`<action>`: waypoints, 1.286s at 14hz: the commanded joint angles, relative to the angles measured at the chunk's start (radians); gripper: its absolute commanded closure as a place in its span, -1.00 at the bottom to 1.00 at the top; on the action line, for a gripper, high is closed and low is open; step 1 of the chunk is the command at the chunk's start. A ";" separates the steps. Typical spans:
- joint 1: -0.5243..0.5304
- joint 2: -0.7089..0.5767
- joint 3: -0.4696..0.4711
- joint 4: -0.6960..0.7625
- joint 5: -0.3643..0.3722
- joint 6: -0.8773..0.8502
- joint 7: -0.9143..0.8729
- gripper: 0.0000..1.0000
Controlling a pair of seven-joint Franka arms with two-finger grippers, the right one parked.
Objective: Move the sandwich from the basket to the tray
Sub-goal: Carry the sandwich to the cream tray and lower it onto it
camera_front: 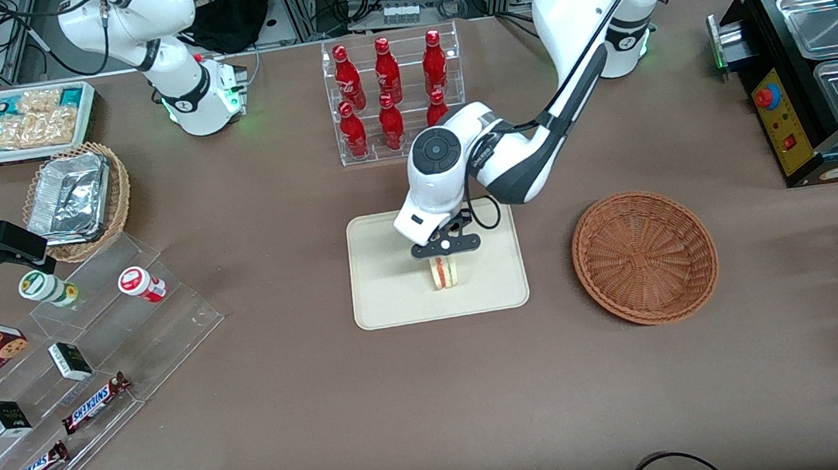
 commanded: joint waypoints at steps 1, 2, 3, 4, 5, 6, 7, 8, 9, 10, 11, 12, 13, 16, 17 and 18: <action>-0.029 0.020 0.012 0.025 0.022 0.002 -0.028 0.68; -0.031 0.029 0.014 0.028 0.024 0.004 -0.028 0.64; -0.031 0.032 0.014 0.031 0.024 0.004 -0.028 0.36; -0.029 0.029 0.015 0.031 0.030 0.004 -0.030 -0.52; -0.028 0.022 0.017 0.029 0.031 0.002 -0.030 -1.00; -0.028 0.008 0.017 0.032 0.032 -0.010 -0.030 -1.00; -0.028 -0.021 0.017 0.028 0.032 -0.045 -0.031 -1.00; -0.023 -0.052 0.017 0.028 0.033 -0.100 -0.031 -1.00; -0.018 -0.084 0.017 0.031 0.030 -0.146 -0.031 -1.00; -0.015 -0.131 0.017 0.029 0.021 -0.192 -0.034 -1.00; 0.007 -0.183 0.017 0.025 0.018 -0.250 -0.052 -1.00; 0.038 -0.236 0.017 0.019 0.018 -0.327 -0.072 -1.00; 0.058 -0.282 0.015 0.020 0.015 -0.413 -0.080 -1.00; 0.152 -0.409 0.015 0.017 0.015 -0.550 -0.066 -1.00; 0.170 -0.440 0.015 0.018 0.016 -0.594 -0.068 -1.00; 0.178 -0.475 0.018 0.017 0.019 -0.645 -0.065 -1.00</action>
